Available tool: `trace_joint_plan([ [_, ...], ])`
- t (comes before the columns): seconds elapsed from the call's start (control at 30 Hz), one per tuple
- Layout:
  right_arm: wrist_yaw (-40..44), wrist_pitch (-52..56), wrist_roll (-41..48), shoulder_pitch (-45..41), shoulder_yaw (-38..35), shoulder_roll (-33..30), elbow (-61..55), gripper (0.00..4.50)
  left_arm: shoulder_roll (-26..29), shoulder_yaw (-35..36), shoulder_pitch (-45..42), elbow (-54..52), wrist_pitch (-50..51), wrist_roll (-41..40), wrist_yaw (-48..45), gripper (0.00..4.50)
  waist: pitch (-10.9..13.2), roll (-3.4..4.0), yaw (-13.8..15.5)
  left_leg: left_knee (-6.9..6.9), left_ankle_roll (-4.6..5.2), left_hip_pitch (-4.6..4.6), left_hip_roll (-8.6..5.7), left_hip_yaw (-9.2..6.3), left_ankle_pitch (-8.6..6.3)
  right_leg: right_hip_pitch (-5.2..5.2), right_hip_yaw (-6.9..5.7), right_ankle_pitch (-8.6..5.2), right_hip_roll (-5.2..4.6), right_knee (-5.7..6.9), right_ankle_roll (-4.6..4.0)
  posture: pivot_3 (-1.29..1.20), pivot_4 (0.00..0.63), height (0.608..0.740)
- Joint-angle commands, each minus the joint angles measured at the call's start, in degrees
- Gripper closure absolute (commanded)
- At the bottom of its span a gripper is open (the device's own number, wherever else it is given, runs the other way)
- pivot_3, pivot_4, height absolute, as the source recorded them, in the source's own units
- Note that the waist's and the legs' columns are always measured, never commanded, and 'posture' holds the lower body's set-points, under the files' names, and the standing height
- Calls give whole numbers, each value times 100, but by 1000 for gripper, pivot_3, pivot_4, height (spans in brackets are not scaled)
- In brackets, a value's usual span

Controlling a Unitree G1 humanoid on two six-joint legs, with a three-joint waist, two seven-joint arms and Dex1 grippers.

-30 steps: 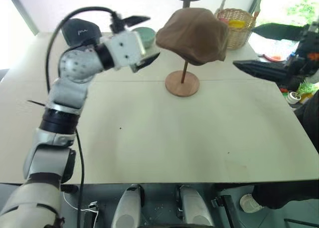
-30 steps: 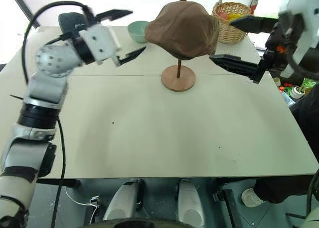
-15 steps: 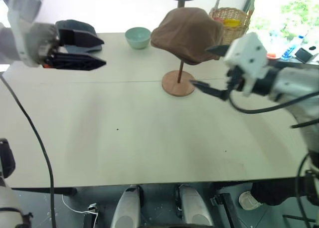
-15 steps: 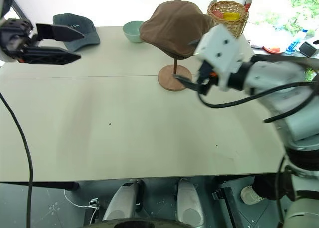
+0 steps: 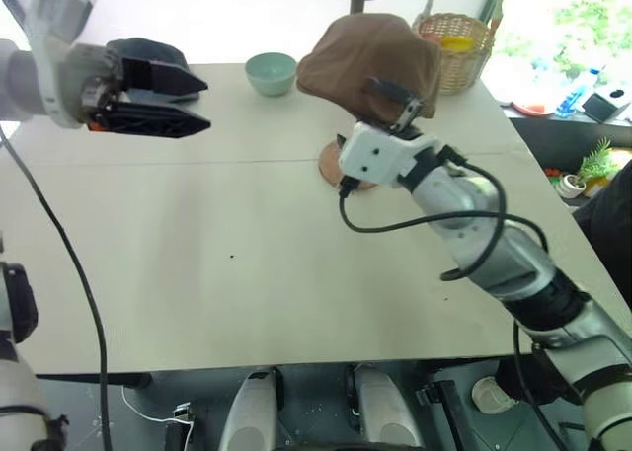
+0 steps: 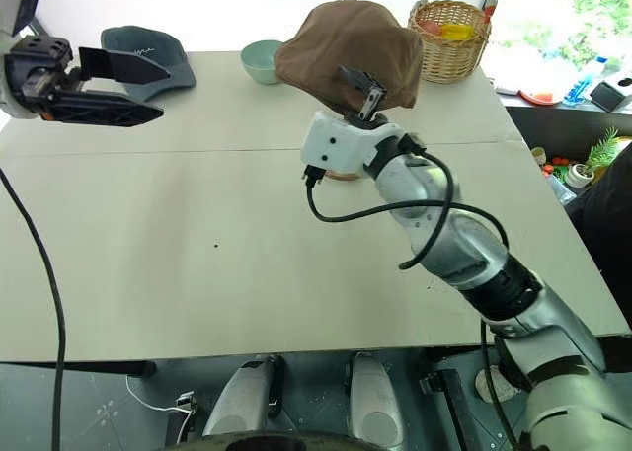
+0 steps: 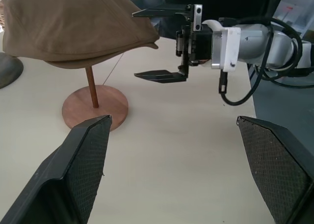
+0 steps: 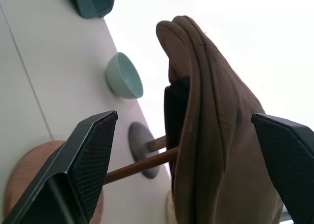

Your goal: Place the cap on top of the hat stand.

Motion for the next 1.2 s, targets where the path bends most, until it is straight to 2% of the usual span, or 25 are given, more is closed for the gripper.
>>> trace_joint_plan([
  [0.03, -364, -403, -481, -247, -258, 332, 453, 0, 33, 67, -216, -17, -72, 71, -32, 238, 0, -1, -3, 0, 0, 0, 0, 0, 0, 0, 0, 0, 0, 0, 0, 0, 150, 740],
  [0.17, -564, -695, -753, -216, -435, 631, 755, 0, -12, 114, -226, -24, -73, 68, 14, 238, 0, -1, -3, -3, 0, 1, 0, -1, 0, -1, 1, 0, 1, 2, 1, 0, 150, 740],
  [0.33, -644, -1085, -967, -209, -627, 737, 907, 2210, -37, 175, -268, 23, -66, 68, 93, 169, 0, -1, 1, -1, 0, 0, 0, 0, 0, 0, 1, 0, 0, 1, 1, 0, 150, 740],
  [0.47, -694, -1331, -1110, -365, -874, 782, 819, 4245, -23, 207, -287, 57, -74, 66, 122, 169, 1, -1, -3, -2, 0, 1, 0, -1, 0, 0, 1, 0, 0, 2, 2, 0, 150, 740],
  [0.5, -680, -1454, -1100, -452, -966, 766, 725, 4453, -25, 215, -289, 67, -88, 72, 139, 169, 1, -1, -2, -2, 0, 1, 0, -1, 0, 0, 1, 0, 1, 2, 2, 0, 150, 740],
  [0.63, -337, -2031, -853, -745, -1260, 599, 488, 4453, -41, 260, -330, 138, -98, 67, 192, 169, 1, 1, -6, -3, 0, 1, 0, 0, 0, -2, 2, 0, 0, 2, 2, 0, 150, 740],
  [0.77, 153, -2828, -399, -930, -1476, 305, 767, 4453, -59, 322, -418, 281, -112, 80, 230, 169, 2, 0, -9, -6, 1, 1, 0, -1, 0, -3, 1, 0, 1, 3, 6, 0, 150, 740],
  [1.0, 783, -4744, 166, -1424, -1574, -219, 2603, 4453, -38, 436, -448, 308, -151, 82, 339, 169, 3, -1, -13, 0, 1, 4, 0, 2, 0, 3, 5, 0, 0, 2, 3, 0, 150, 740],
  [1.2, 615, -5808, -65, -1952, -1545, -421, 4314, 4453, -2, 627, -382, 143, -8, 3, 561, 169, 4, -1, -97, -9, 1, 4, 0, 3, -1, 0, 6, 0, 0, 2, 7, 0, 150, 740],
])
